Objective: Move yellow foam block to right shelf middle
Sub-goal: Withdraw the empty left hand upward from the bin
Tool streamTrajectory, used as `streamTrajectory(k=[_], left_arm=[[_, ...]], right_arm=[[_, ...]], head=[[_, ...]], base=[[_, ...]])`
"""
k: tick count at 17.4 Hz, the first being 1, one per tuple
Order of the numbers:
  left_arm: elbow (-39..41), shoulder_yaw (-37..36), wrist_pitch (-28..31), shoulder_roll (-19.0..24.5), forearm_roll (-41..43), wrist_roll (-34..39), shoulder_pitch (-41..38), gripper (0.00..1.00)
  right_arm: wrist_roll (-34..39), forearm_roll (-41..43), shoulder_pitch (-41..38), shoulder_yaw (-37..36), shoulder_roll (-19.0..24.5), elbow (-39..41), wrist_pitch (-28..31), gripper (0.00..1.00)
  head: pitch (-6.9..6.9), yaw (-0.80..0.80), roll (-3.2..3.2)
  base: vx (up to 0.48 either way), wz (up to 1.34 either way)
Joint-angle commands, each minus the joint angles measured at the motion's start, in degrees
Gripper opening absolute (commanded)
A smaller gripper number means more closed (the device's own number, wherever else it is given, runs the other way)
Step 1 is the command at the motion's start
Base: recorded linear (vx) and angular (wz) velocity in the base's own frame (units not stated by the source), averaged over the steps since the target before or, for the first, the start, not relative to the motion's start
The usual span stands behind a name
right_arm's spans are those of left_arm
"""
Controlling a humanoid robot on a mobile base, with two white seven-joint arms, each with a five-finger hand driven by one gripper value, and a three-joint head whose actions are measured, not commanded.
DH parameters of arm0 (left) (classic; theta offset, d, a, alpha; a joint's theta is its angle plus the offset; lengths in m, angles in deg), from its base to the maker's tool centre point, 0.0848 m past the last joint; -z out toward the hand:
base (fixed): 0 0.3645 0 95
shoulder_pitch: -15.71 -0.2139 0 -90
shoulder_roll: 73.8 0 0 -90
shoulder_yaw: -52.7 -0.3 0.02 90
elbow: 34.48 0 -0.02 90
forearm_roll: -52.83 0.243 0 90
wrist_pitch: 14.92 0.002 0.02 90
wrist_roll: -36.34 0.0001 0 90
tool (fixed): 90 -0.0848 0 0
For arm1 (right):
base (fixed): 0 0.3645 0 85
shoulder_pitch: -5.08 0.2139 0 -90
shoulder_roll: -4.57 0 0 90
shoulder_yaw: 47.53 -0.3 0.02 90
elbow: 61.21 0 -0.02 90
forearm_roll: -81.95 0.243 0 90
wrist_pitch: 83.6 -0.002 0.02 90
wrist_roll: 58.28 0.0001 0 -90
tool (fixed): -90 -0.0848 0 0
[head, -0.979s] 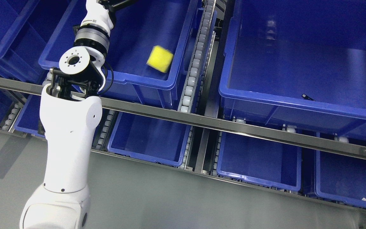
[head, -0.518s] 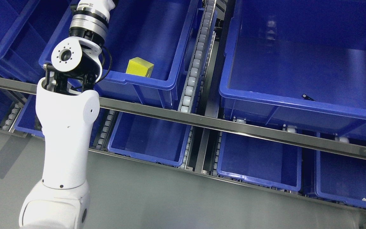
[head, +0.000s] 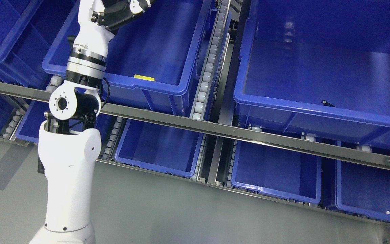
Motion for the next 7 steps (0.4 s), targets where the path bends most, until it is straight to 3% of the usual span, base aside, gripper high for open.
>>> streamTrajectory(k=[1,7], left_arm=[[3.0,1.7,0.2,1.0,0.0,0.5,-4.3,1.00],[3.1,1.7,1.3,1.0,0.0,0.6,-3.9,1.00]], right_arm=[[0.0,0.0,0.2,0.0,-1.0,1.0,0.1,1.00],[0.0,0.0,0.2,0.0,-1.0,1.0,0.1,1.00]], head=[[0.00,0.00,0.00],[0.00,0.00,0.00]], base=[[0.000,0.00],[-0.002,0.00]])
